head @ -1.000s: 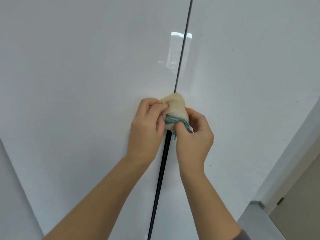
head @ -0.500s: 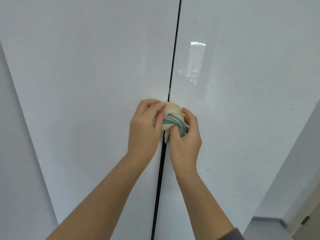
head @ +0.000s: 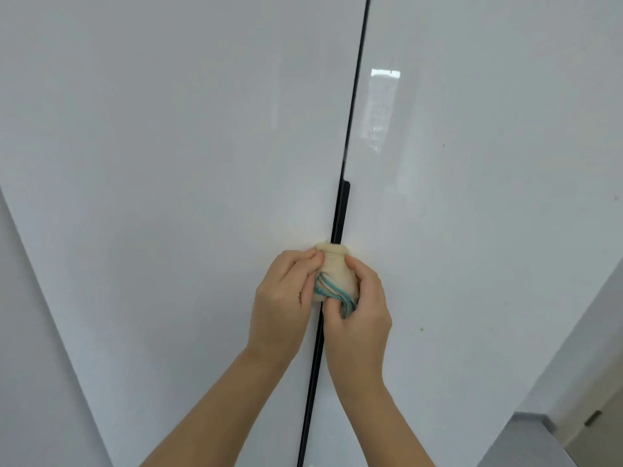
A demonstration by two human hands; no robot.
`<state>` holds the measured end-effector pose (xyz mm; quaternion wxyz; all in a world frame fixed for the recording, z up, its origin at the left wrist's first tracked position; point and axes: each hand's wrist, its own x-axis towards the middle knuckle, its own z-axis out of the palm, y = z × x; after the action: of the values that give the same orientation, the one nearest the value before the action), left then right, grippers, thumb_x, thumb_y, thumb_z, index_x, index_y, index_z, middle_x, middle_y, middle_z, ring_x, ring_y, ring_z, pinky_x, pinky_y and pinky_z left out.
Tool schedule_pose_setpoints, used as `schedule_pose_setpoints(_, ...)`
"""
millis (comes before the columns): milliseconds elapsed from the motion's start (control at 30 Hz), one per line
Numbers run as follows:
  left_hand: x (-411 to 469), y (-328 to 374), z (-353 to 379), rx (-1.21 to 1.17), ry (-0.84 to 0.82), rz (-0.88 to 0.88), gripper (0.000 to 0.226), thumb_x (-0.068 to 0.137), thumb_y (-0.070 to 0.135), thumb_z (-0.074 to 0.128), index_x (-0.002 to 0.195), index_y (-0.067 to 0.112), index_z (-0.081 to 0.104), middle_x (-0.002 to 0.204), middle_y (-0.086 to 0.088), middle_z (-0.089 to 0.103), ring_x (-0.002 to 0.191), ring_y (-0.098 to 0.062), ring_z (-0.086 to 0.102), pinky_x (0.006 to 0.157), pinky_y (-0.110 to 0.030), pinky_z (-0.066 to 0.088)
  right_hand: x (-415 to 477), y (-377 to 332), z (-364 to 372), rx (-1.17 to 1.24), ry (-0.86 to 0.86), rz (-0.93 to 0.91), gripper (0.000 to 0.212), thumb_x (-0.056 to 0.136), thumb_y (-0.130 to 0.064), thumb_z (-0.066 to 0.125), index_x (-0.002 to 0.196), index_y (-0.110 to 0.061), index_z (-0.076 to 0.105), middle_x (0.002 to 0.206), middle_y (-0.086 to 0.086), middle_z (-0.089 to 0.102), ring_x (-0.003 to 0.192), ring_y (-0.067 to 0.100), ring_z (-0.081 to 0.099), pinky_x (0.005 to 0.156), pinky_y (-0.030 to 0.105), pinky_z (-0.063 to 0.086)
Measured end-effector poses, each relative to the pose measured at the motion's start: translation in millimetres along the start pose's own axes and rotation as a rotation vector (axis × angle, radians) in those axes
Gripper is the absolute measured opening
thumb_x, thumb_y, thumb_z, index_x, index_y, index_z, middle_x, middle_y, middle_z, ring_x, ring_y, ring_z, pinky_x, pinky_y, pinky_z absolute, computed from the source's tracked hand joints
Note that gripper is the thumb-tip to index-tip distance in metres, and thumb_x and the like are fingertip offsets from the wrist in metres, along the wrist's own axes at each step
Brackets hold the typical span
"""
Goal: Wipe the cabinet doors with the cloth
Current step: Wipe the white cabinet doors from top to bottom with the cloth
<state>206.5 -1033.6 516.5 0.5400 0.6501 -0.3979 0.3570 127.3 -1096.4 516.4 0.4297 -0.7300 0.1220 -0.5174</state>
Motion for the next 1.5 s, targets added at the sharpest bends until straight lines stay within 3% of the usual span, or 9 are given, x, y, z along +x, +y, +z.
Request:
schedule_pose_setpoints(167, -72.5, -38.2, 10.3, 0.026, -0.057, 0.047, 0.026, 0.095, 0.009, 0.052, 0.107, -0.005, 0.071, 0.106, -0.010, 0.066, 0.101, -0.018, 0.063, 0.089, -0.024, 0.053, -57.9, 58.4, 10.9, 0.018, 0.012, 0.045, 0.058, 0.081, 0.012, 0.062, 0.116, -0.034, 0.055, 0.111, -0.014, 0.059, 0.101, 0.007, 0.059, 0.078, 0.015, 0.049)
schedule_pose_setpoints(300, -163.9, -71.9, 19.3, -0.050, -0.147, -0.061, 0.028, 0.094, 0.012, 0.053, 0.109, -0.004, 0.070, 0.111, 0.003, 0.061, 0.106, -0.008, 0.058, 0.089, -0.020, 0.050, -125.5, 129.7, 18.9, 0.034, 0.010, 0.114, 0.074, 0.078, 0.016, 0.062, 0.112, -0.050, 0.053, 0.112, -0.015, 0.059, 0.102, 0.014, 0.061, 0.078, 0.022, 0.053)
schedule_pose_setpoints(433, -257.4, -115.7, 38.8, -0.041, -0.174, -0.095, 0.027, 0.095, 0.013, 0.054, 0.107, -0.005, 0.071, 0.110, -0.003, 0.063, 0.106, -0.015, 0.062, 0.088, -0.024, 0.053, -192.4, 217.8, 30.3, -0.017, 0.032, 0.067, 0.080, 0.072, 0.024, 0.065, 0.118, -0.041, 0.055, 0.118, -0.012, 0.057, 0.105, 0.018, 0.062, 0.076, 0.031, 0.056)
schedule_pose_setpoints(567, -344.5, -156.2, 54.6, -0.038, -0.170, -0.089, 0.027, 0.099, 0.014, 0.053, 0.106, -0.004, 0.072, 0.104, -0.011, 0.066, 0.102, -0.022, 0.065, 0.085, -0.029, 0.056, -255.9, 294.5, 39.7, -0.011, 0.052, 0.036, 0.077, 0.071, 0.024, 0.065, 0.119, -0.036, 0.055, 0.120, -0.011, 0.056, 0.105, 0.018, 0.061, 0.074, 0.028, 0.055)
schedule_pose_setpoints(667, -412.6, -189.1, 67.6, 0.002, -0.174, -0.069, 0.023, 0.096, 0.009, 0.056, 0.105, -0.005, 0.072, 0.104, -0.011, 0.066, 0.102, -0.021, 0.065, 0.089, -0.026, 0.054, -305.6, 351.0, 48.2, -0.002, 0.061, 0.038, 0.060, 0.075, 0.010, 0.063, 0.118, -0.032, 0.055, 0.120, -0.008, 0.057, 0.106, 0.017, 0.061, 0.077, 0.020, 0.053)
schedule_pose_setpoints(867, -519.3, -235.2, 87.9, 0.011, -0.139, -0.070, 0.023, 0.097, 0.008, 0.055, 0.104, -0.006, 0.072, 0.103, -0.013, 0.066, 0.101, -0.021, 0.065, 0.090, -0.025, 0.053, -380.3, 433.7, 60.7, 0.024, 0.095, 0.049, 0.054, 0.077, 0.001, 0.060, 0.116, -0.036, 0.054, 0.119, -0.013, 0.057, 0.107, 0.014, 0.061, 0.079, 0.013, 0.049)
schedule_pose_setpoints(1067, -565.1, -260.3, 103.6, 0.020, -0.014, -0.043, 0.018, 0.091, -0.003, 0.060, 0.105, -0.007, 0.071, 0.104, -0.012, 0.065, 0.100, -0.022, 0.066, 0.090, -0.025, 0.053, -408.6, 479.9, 66.3, 0.015, 0.105, -0.027, 0.056, 0.073, 0.011, 0.058, 0.116, -0.025, 0.056, 0.114, 0.001, 0.059, 0.106, 0.017, 0.060, 0.078, 0.019, 0.051)
schedule_pose_setpoints(1300, -592.7, -270.9, 112.6, 0.025, 0.051, -0.039, 0.019, 0.091, -0.007, 0.060, 0.105, -0.004, 0.071, 0.104, -0.010, 0.064, 0.100, -0.022, 0.066, 0.091, -0.025, 0.052, -428.5, 502.2, 70.6, 0.007, 0.119, -0.044, 0.054, 0.076, 0.009, 0.058, 0.118, -0.026, 0.055, 0.113, 0.000, 0.059, 0.107, 0.017, 0.061, 0.080, 0.027, 0.053)
schedule_pose_setpoints(1500, -627.8, -284.2, 112.9, -0.010, 0.009, -0.081, 0.020, 0.094, 0.001, 0.057, 0.107, 0.000, 0.072, 0.107, -0.008, 0.065, 0.104, -0.019, 0.065, 0.091, -0.026, 0.053, -459.7, 521.1, 73.1, 0.039, 0.076, 0.133, 0.054, 0.082, 0.009, 0.061, 0.114, -0.033, 0.055, 0.114, -0.009, 0.060, 0.103, 0.018, 0.061, 0.080, 0.030, 0.054)
